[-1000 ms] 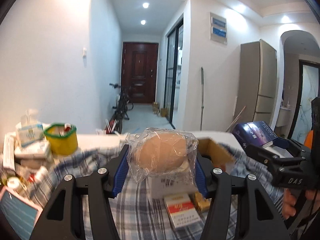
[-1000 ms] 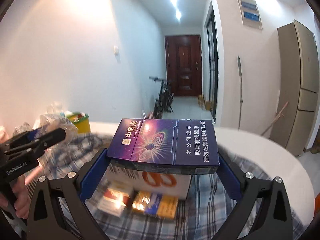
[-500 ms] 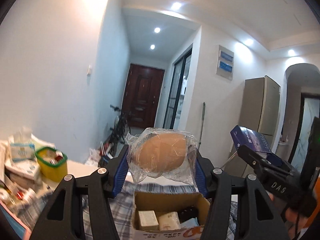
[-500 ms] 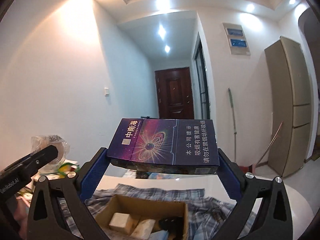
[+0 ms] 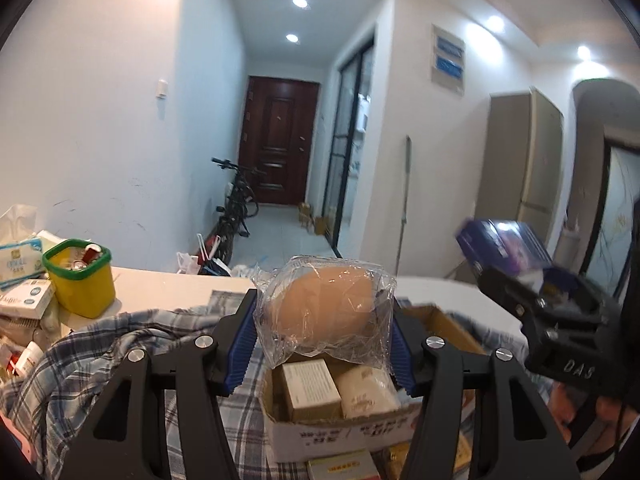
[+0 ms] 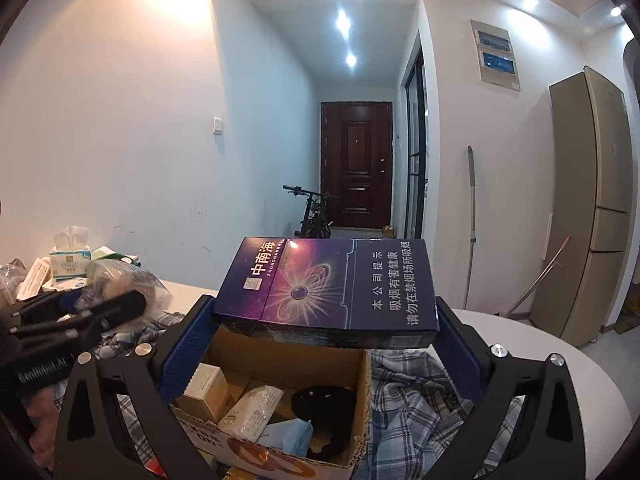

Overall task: Organize objects
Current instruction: 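Carry the bun with the left tool and purple box with the right tool over the box, then open the left tool to drop the bagged bun into the cardboard box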

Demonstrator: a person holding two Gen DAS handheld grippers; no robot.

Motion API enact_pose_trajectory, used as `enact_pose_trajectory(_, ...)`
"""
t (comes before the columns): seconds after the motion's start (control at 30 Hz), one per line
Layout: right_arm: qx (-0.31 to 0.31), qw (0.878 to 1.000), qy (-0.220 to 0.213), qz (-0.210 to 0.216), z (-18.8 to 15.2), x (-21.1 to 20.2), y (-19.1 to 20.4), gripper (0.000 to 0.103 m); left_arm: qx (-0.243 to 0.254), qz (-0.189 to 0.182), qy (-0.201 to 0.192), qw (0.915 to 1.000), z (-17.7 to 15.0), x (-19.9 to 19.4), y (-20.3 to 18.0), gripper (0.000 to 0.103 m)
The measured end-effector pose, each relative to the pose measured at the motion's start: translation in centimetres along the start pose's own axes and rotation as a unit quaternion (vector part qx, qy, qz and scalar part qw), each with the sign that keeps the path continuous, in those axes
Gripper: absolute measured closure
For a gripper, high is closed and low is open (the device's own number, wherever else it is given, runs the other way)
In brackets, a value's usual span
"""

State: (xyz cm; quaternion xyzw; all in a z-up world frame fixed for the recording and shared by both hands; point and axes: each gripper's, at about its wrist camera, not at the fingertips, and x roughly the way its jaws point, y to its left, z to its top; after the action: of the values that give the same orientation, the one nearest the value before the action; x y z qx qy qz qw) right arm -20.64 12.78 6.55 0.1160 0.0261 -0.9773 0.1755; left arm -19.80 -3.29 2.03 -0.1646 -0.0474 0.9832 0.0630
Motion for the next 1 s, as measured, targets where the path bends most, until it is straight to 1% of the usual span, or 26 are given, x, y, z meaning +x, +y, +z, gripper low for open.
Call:
enact_pose_trajectory(0.07, 0.005, 1.000, 0.008, 0.009, -0.1, 0.5, -0.3, 0.003, 0.025, 0.001, 0.004, 0.9997, -0.6, 0.5, -1.2, 0.043)
enact_pose_trajectory(0.17, 0.001, 1.000, 0.012, 0.004, -0.2, 0.8, -0.4, 0.003, 0.041, 0.006, 0.022, 0.9989, -1.2, 1.3, -2.0, 0.043)
enact_pose_trajectory(0.27, 0.007, 1.000, 0.020, -0.001, -0.3, 1.1, -0.8, 0.003, 0.032, 0.002, 0.044, 0.9985, -1.7, 2.2, -1.9, 0.043)
enact_pose_trajectory(0.43, 0.021, 1.000, 0.020, -0.011, -0.1, 1.2, -1.8, 0.003, 0.034, 0.002, 0.066, 0.9973, -2.1, 3.2, -1.9, 0.043)
enact_pose_trajectory(0.6, 0.031, 0.999, 0.019, -0.024, 0.1, 1.3, -2.7, 0.003, 0.023, -0.012, 0.091, 0.9955, -2.6, 5.0, -2.3, 0.043)
enact_pose_trajectory(0.7, 0.033, 0.999, 0.018, -0.029, 0.2, 1.2, -3.1, 0.003, 0.030, -0.016, 0.099, 0.9945, -2.9, 5.5, -3.0, 0.043)
enact_pose_trajectory(0.83, 0.049, 0.998, 0.030, -0.025, 0.1, 1.7, -3.6, 0.003, 0.040, -0.017, 0.100, 0.9941, -3.2, 5.5, -3.5, 0.043)
enact_pose_trajectory(0.9, 0.052, 0.998, 0.033, -0.026, 0.0, 1.8, -3.8, 0.003, 0.043, -0.018, 0.097, 0.9942, -3.2, 5.4, -3.6, 0.040)
enact_pose_trajectory(1.0, 0.048, 0.998, 0.031, -0.030, 0.1, 1.8, -3.8, 0.003, 0.046, -0.016, 0.094, 0.9944, -3.2, 5.3, -3.6, 0.030)
